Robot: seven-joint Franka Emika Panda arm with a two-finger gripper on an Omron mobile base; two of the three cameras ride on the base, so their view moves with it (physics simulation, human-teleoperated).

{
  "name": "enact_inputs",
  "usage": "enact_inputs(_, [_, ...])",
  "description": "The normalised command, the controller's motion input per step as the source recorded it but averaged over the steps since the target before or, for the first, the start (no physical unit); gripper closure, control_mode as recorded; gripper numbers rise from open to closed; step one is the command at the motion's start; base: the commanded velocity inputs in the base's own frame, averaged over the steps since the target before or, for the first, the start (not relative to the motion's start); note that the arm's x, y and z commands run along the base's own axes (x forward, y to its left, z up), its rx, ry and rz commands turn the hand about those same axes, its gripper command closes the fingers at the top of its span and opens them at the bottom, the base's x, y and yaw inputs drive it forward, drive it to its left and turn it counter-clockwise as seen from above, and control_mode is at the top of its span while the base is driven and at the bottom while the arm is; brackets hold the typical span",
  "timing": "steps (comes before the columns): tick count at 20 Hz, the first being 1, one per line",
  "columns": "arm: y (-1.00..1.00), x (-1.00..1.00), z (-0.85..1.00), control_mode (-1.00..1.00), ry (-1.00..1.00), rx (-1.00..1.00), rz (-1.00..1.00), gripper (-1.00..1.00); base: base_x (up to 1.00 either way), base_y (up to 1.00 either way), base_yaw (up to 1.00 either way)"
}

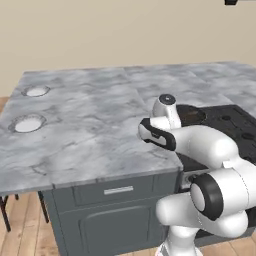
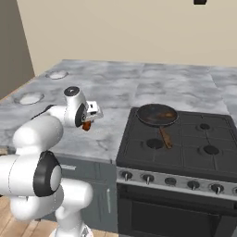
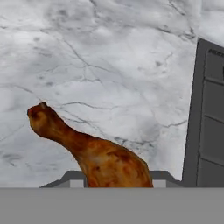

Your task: Take the chicken drumsticks from the pan and place one on each plate on the dining counter.

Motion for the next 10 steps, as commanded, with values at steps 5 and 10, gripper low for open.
enact_inputs(5, [0.0,0.0,0.0,1.0,0.0,0.0,0.0,1.0,-0.06,1.0,0.0])
enact_inputs(10, [0.0,0.0,0.0,1.0,0.0,0.0,0.0,1.0,-0.01,1.0,0.0])
